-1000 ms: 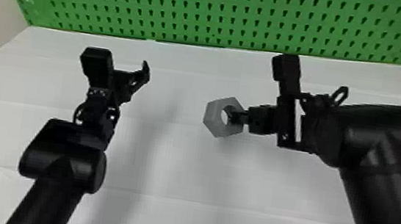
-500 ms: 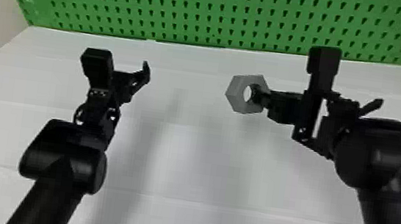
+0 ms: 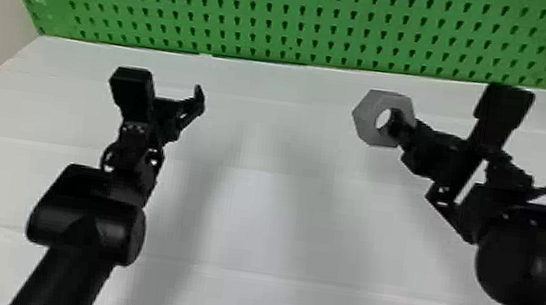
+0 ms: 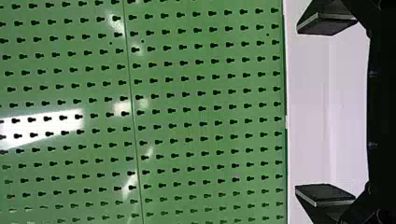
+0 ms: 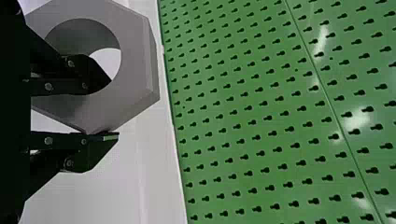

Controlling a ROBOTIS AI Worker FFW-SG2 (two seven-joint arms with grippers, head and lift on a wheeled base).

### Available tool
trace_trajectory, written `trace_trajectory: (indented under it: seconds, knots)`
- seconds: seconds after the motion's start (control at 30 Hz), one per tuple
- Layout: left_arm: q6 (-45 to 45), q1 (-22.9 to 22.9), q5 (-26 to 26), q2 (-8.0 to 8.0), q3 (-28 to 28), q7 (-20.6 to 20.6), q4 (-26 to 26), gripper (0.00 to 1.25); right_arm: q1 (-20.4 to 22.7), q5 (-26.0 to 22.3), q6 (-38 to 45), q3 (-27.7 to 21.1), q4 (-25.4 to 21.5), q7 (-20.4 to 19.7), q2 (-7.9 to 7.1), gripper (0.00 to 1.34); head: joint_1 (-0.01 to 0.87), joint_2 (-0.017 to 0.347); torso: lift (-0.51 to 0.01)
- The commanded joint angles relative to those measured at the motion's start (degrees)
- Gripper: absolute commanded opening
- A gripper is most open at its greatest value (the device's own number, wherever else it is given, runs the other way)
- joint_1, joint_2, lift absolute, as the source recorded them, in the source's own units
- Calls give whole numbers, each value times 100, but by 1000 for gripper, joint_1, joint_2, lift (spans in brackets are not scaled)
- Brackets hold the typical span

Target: Pick up the hex nut

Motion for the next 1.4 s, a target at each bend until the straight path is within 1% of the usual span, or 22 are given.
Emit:
trace_trajectory:
  seconds: [0.0, 0.13, 0.2, 0.33, 0.53, 0.9, 1.03, 1.37]
  knots:
    - [-4, 0, 17, -9, -20, 0, 0, 1161, 229, 177, -500, -120, -1, 7, 7, 265, 785, 149, -83]
    - [5, 9, 26, -9, -29, 9, 0, 1161, 414, 362, -904, -208, -1, -11, 7, 265, 785, 149, -83]
    - [-4, 0, 35, -9, -29, 9, 0, 1161, 520, 467, -1168, -234, 8, -99, 7, 265, 785, 149, -83]
    - [-4, 9, 43, -9, -29, 18, 0, 1161, 643, 625, -1537, -304, 17, -231, 7, 265, 785, 149, -83]
    - [-4, 9, 61, -9, -38, 18, 0, 1161, 818, 924, -2021, -375, 122, -275, 7, 265, 785, 149, -83]
    - [-4, 9, 87, -9, -46, 27, 0, 1161, 1108, 1012, -2987, -366, 482, -626, 7, 265, 785, 149, -83]
    - [-13, 18, 96, -9, -46, 27, 0, 1161, 1152, 1065, -3137, -340, 535, -705, 7, 265, 785, 149, -83]
    - [-39, 27, 96, -9, -82, 27, 0, 1161, 1135, 1117, -3225, -304, 588, -714, 7, 265, 785, 149, -83]
